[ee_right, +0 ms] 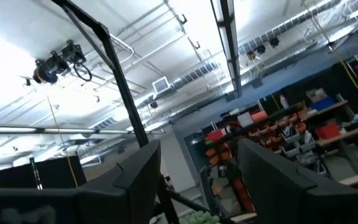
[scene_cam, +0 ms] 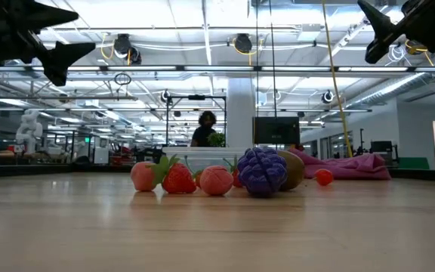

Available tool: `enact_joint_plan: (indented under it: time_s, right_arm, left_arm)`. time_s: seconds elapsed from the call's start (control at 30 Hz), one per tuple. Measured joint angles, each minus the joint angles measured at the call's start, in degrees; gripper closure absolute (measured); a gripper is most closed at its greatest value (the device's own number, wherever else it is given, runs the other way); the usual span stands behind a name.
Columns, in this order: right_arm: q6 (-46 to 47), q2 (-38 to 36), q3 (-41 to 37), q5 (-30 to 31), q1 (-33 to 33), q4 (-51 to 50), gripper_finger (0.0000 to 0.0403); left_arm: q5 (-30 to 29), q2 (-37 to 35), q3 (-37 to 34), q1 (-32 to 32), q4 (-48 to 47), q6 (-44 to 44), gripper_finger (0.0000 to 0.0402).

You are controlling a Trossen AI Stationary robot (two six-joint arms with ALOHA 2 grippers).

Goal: Pick and placing Produce into tupperware
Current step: Put the cherry into the transparent bin

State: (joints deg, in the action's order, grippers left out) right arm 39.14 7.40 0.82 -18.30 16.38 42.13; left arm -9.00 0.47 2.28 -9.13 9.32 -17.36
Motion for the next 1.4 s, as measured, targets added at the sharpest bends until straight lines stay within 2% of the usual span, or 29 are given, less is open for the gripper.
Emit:
enact_joint_plan:
  time_s: [0.13,0.3,0.37,0.53,0.63,0.7,0.8,0.97,1.13,1.27,1.4]
  right_arm:
    - [-1.58,0.30,3.07,0.11,0.00,-0.31,0.0195]
    - [-16.26,5.34,14.74,-1.43,0.00,-6.59,0.0195]
    - [-20.28,10.79,19.88,-1.45,-0.15,-11.74,0.0195]
    - [-28.68,30.56,34.43,-1.33,-1.61,-20.71,0.0195]
    - [-31.66,42.53,44.83,-1.26,-1.62,-30.39,0.0195]
    - [-33.34,49.73,51.82,-1.20,-1.62,-39.43,0.0195]
    - [-36.07,58.08,61.66,-0.60,-1.46,-52.68,0.0195]
    - [-38.98,67.15,72.42,6.87,-1.37,-73.18,0.0195]
    - [-40.22,68.92,73.77,9.78,-1.36,-84.02,0.0195]
    - [-36.81,69.11,73.68,11.10,-2.01,-94.32,0.0195]
    - [-34.05,69.01,73.68,11.03,-3.82,-100.69,0.0195]
  left_arm:
    - [2.63,0.14,1.44,0.00,-0.97,-0.61,0.0121]
    - [1.03,3.21,11.17,0.00,-9.77,5.85,0.0121]
    - [-0.31,6.00,16.94,0.00,-16.50,6.84,0.0121]
    - [-4.01,16.46,32.08,0.02,-38.04,4.58,0.0121]
    - [-7.35,22.85,39.22,0.04,-51.26,0.34,0.0121]
    - [-7.69,26.28,42.04,0.04,-56.77,-2.07,0.0121]
    - [-7.48,30.00,43.49,0.04,-59.87,-4.26,0.0121]
    - [-4.04,34.11,43.47,0.02,-62.60,-7.31,0.0121]
    - [-6.52,37.20,43.47,0.04,-63.58,-5.46,0.0121]
    - [-8.66,38.97,43.47,0.04,-62.97,-4.07,0.0121]
    - [-13.63,40.46,43.47,0.03,-62.71,-3.89,0.0121]
